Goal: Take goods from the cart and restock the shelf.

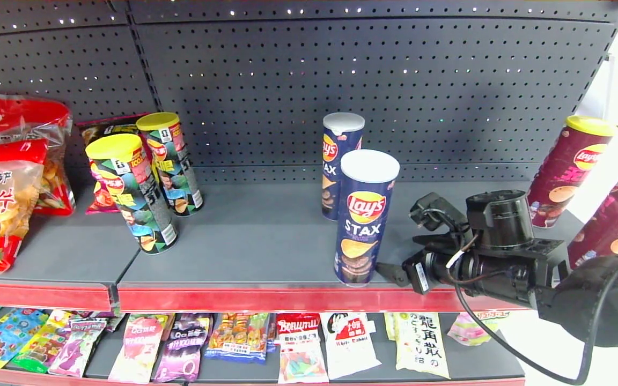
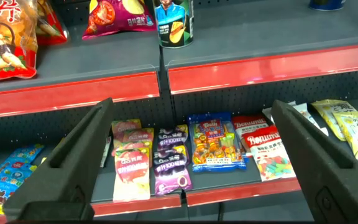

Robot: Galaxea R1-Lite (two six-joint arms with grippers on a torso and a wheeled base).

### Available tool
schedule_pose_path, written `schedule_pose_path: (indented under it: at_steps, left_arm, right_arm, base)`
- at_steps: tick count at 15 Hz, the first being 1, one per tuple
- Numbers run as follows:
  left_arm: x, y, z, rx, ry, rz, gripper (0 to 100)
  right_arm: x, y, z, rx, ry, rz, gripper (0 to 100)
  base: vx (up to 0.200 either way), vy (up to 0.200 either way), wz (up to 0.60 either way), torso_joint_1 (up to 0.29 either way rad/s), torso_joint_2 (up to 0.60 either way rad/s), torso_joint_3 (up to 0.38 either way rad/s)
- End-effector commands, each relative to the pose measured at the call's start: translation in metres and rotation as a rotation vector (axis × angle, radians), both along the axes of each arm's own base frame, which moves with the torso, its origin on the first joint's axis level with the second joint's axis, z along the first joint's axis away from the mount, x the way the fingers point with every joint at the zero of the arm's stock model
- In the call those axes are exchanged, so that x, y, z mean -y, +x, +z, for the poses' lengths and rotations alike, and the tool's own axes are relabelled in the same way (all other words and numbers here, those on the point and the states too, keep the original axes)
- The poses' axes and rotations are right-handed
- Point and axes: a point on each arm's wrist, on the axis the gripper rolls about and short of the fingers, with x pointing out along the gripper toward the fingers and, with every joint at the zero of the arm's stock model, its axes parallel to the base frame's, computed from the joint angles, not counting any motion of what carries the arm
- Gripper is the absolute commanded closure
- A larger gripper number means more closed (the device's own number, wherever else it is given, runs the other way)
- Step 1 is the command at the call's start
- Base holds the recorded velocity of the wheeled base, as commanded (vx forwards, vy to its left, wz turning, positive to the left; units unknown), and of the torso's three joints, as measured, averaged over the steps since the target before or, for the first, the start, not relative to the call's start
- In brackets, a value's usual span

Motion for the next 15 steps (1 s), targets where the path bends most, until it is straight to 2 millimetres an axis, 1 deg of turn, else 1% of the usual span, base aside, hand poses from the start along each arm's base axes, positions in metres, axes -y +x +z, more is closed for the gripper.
schedule_pose_path:
  at_steps: [1,15]
  left_arm:
    - [0.0,0.0,0.0002,0.0,0.0,0.0,0]
    - [0.0,0.0,0.0002,-0.001,-0.002,0.0,0]
  right_arm:
    - [-0.001,0.0002,-0.0006,0.0,0.0,0.003,0]
    - [-0.0102,0.0024,0.0008,0.01,0.005,0.026,0]
  base:
    - [0.0,0.0,0.0,0.0,0.0,0.0]
    - [0.0,0.0,0.0,0.0,0.0,0.0]
